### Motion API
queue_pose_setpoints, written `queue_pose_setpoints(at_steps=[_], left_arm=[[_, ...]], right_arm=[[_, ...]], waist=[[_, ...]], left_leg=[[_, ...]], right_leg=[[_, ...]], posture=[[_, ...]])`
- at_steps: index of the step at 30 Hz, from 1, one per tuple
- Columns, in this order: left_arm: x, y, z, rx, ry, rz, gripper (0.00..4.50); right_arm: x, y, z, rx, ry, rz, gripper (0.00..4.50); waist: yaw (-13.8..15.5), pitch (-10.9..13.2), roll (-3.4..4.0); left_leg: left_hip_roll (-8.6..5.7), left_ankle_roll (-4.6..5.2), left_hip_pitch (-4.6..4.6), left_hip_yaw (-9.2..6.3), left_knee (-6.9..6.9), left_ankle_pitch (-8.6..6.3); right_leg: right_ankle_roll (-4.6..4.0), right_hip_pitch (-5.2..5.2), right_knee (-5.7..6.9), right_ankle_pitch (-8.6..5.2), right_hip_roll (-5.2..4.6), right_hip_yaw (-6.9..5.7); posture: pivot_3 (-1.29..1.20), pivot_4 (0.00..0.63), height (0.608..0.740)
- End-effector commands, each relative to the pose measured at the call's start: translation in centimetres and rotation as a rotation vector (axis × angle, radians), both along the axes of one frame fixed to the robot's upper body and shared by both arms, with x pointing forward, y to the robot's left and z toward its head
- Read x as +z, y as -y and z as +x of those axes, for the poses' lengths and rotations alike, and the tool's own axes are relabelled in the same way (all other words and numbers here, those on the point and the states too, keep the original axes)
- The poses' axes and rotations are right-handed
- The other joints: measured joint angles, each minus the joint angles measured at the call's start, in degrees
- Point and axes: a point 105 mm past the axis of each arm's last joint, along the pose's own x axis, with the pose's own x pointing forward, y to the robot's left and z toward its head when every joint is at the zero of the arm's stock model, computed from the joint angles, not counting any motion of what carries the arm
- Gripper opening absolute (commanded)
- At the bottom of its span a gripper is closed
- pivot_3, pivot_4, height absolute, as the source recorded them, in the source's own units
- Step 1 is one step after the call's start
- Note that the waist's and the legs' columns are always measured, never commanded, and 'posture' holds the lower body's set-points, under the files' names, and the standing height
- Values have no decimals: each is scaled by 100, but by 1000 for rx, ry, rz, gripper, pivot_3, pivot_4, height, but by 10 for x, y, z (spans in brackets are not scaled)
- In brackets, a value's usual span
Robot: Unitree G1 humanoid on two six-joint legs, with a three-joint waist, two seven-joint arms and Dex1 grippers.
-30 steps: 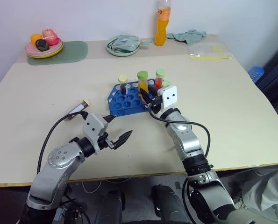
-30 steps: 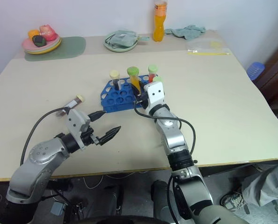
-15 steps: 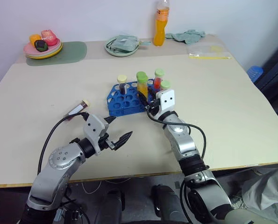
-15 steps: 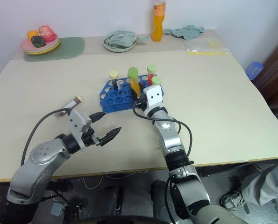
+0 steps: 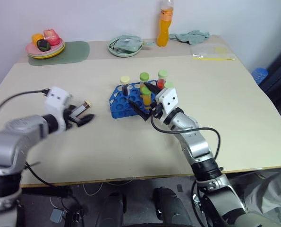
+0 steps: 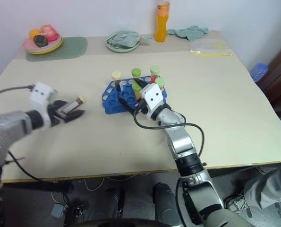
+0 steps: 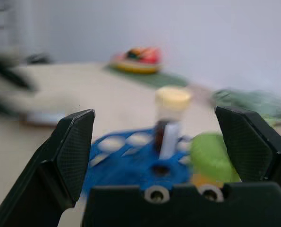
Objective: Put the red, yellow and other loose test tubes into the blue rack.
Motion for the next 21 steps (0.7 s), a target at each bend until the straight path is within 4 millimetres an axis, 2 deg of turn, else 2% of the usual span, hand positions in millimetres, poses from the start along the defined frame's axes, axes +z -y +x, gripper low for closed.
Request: queue_pose_setpoints(at_steps=[1,6,11,14,16,18,21], left_arm=[[0,-21,7,15,-131,82,4500],[-5,-35,32,-17,-219,231,4500],[-15,-28,51,-94,-290,274,4500],[-19,-27,55,-119,-324,295,4500],[-21,-26,56,-137,-347,306,3944],[-23,-26,57,-151,-367,320,3202],[-23,-28,57,-160,-382,337,1550]], right_arm=[[-6,2,-29,180,-74,-86,4490],[-9,7,-51,292,-142,-144,4490],[-9,4,-56,301,-147,-152,4490],[-10,2,-57,295,-148,-151,4490],[-11,1,-58,295,-148,-151,4500],[-12,-1,-60,298,-149,-146,4500],[-13,-3,-60,298,-151,-143,4500]], waist=[[-31,0,0],[-49,2,3],[-28,4,0],[-25,6,-4],[-27,6,-5],[-31,6,-5],[-36,6,-6]], left_leg=[[0,0,1,2,-4,0],[0,0,3,8,-6,0],[2,0,-3,8,-2,0],[1,0,-6,9,0,0],[0,1,-7,8,0,0],[0,1,-7,8,0,0],[1,1,-7,8,0,0]], right_leg=[[0,2,-7,0,1,1],[2,-3,1,-3,4,5],[1,-5,-1,-4,5,4],[2,-5,-3,-4,2,4],[2,-5,-3,-4,1,4],[3,-7,-2,-4,2,4],[3,-8,-1,-4,2,4]], posture=[[0,150,740],[0,150,740],[0,150,740],[0,150,740],[0,150,740],[0,150,740],[0,150,740]])
